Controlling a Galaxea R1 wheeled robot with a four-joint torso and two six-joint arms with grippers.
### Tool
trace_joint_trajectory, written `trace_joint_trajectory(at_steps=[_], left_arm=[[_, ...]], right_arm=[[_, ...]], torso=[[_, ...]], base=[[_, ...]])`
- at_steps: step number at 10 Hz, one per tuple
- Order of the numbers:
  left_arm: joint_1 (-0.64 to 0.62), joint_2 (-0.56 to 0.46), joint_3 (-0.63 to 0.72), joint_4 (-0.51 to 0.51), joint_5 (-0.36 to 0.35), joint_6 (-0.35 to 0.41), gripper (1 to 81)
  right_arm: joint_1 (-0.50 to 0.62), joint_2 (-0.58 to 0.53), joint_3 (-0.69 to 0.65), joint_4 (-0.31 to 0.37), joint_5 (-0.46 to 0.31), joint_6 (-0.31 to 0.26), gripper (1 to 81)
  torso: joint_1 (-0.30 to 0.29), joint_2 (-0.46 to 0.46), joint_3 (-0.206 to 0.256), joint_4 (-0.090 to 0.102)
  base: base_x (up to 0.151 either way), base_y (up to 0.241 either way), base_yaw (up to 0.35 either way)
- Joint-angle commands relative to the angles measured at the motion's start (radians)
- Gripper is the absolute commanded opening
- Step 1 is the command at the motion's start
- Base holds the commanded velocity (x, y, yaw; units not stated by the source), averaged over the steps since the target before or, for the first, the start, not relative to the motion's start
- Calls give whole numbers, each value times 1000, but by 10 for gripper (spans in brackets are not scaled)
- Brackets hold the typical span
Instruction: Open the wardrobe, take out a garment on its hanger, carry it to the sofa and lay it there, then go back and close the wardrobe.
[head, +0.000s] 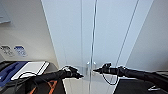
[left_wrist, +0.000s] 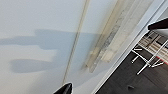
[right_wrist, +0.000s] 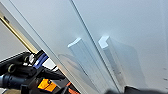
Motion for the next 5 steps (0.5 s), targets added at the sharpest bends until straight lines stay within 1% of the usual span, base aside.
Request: trace_joint_trajectory(at_steps=[1, 3, 5], left_arm=[[-184, 37, -34, -3, 11, 2, 811], [-186, 83, -72, 7, 13, 2, 811], [-187, 102, -88, 7, 13, 2, 811]], right_arm=[[179, 5, -20, 5, -20, 3, 811], [202, 19, -54, -2, -36, 3, 811], [209, 43, -97, -4, -40, 3, 811]], torso=[[0, 0, 0, 0], [0, 0, 0, 0], [0, 0, 0, 0]], base=[[0, 0, 0], [0, 0, 0], [0, 0, 0]])
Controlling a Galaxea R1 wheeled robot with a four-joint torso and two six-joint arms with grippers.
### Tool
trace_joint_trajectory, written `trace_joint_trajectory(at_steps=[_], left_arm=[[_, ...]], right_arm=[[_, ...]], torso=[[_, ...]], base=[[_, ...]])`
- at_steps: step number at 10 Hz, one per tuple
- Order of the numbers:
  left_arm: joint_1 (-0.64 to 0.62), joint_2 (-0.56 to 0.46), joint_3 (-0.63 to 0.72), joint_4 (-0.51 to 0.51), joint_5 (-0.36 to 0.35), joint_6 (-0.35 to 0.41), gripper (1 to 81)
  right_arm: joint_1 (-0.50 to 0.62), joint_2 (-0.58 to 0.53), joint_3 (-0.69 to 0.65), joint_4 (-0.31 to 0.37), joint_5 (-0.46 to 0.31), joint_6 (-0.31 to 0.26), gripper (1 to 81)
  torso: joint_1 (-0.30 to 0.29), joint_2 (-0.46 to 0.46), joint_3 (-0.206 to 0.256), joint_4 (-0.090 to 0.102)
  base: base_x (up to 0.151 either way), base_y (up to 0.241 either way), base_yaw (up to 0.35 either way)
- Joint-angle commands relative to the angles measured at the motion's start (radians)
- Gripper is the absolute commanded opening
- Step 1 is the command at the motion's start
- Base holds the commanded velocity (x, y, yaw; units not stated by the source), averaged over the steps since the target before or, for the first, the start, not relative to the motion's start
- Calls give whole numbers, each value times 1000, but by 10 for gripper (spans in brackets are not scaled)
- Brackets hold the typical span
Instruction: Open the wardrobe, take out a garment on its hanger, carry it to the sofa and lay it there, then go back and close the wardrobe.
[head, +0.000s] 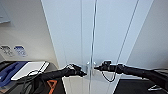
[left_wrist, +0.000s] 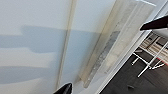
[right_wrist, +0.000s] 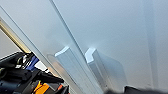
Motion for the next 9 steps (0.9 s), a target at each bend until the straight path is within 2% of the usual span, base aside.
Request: trace_joint_trajectory(at_steps=[1, 5, 9], left_arm=[[-168, 12, -3, 6, 11, 2, 811], [-170, 109, -139, 6, 8, 5, 811], [-182, 222, -247, 55, -1, 8, 811]], right_arm=[[175, 32, -39, 0, -8, 3, 811], [164, 74, -66, -2, -8, 2, 811], [170, 74, -69, -8, -8, 0, 811]], torso=[[0, 0, 0, 0], [0, 0, 0, 0], [0, 0, 0, 0]], base=[[0, 0, 0], [0, 0, 0], [0, 0, 0]])
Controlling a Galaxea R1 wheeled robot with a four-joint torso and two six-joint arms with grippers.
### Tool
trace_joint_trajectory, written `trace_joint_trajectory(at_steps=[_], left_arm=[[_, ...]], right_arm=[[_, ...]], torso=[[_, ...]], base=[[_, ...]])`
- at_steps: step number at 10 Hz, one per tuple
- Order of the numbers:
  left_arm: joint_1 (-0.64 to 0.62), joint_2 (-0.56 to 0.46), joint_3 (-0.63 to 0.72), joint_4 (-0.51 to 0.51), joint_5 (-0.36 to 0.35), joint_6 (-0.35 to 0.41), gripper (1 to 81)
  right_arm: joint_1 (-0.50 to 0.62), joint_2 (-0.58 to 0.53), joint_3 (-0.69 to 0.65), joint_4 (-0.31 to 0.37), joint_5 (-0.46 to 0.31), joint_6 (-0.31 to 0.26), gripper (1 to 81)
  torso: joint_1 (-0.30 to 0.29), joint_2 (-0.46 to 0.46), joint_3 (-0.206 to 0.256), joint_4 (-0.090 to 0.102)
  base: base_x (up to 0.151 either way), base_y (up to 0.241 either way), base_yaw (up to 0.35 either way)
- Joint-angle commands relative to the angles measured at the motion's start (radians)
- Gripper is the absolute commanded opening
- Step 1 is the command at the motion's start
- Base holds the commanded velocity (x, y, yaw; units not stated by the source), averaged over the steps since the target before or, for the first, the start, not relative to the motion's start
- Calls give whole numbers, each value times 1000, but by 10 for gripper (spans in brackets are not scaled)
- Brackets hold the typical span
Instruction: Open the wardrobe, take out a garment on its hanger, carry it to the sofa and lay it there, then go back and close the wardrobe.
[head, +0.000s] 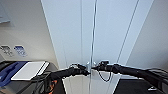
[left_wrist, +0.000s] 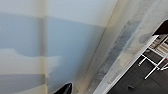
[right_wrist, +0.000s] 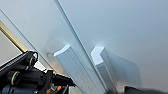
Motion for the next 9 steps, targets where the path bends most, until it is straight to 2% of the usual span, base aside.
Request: trace_joint_trajectory(at_steps=[1, 4, 9], left_arm=[[-184, 65, -55, 37, 1, 9, 811], [-186, 112, -105, 50, 0, 9, 811], [-184, 179, -185, 50, -25, 13, 811]], right_arm=[[177, -2, 14, -4, -4, 1, 811], [180, 5, -3, -18, -4, 4, 811], [166, 85, -14, -21, -4, -1, 811]], torso=[[0, 0, 0, 0], [0, 0, 0, 0], [0, 0, 0, 0]], base=[[0, 0, 0], [0, 0, 0], [0, 0, 0]])
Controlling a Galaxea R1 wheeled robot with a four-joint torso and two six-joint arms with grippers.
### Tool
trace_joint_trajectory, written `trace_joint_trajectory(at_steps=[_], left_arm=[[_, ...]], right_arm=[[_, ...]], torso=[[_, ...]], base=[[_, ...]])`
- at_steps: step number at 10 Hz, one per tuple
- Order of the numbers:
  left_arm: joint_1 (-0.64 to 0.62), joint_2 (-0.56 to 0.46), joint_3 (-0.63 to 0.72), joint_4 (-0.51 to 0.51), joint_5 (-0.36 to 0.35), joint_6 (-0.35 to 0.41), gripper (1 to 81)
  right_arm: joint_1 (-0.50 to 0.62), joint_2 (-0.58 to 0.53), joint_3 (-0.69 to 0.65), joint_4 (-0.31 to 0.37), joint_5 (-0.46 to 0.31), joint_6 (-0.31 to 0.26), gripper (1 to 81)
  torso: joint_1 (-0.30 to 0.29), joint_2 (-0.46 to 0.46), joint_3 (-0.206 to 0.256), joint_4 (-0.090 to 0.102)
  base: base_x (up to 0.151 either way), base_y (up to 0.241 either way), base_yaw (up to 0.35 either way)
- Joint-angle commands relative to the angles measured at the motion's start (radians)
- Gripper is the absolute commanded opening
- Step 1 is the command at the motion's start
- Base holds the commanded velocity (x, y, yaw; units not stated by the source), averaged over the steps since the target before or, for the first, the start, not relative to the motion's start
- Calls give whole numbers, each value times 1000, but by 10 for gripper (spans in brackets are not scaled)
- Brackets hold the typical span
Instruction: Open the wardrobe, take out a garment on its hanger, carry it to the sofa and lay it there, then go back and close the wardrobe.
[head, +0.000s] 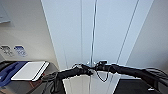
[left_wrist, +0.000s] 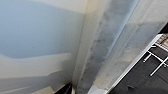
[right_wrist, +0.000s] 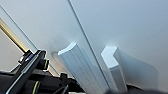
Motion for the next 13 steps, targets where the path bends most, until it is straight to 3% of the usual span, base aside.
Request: trace_joint_trajectory(at_steps=[1, 3, 5, 9, 13], left_arm=[[-183, 42, -2, 18, -57, 14, 811], [-183, 41, 44, 16, -60, 14, 811], [-184, -2, 178, 5, -97, 3, 811], [-169, -156, 511, 4, -119, -15, 811], [-71, -321, 788, 16, -120, -15, 811]], right_arm=[[155, 40, 35, -5, 11, -2, 811], [141, 22, 84, -5, 12, -2, 811], [118, -27, 165, 0, 18, 4, 811], [66, -81, 283, 4, 61, 7, 811], [-23, -134, 432, -2, 89, 4, 811]], torso=[[0, 0, 0, 0], [0, 0, 0, 0], [0, 0, 0, 0], [1, 1, 0, 0], [2, 1, -1, 0]], base=[[0, 0, 0], [0, 0, 0], [0, 0, 0], [0, 0, 0], [0, 0, 0]])
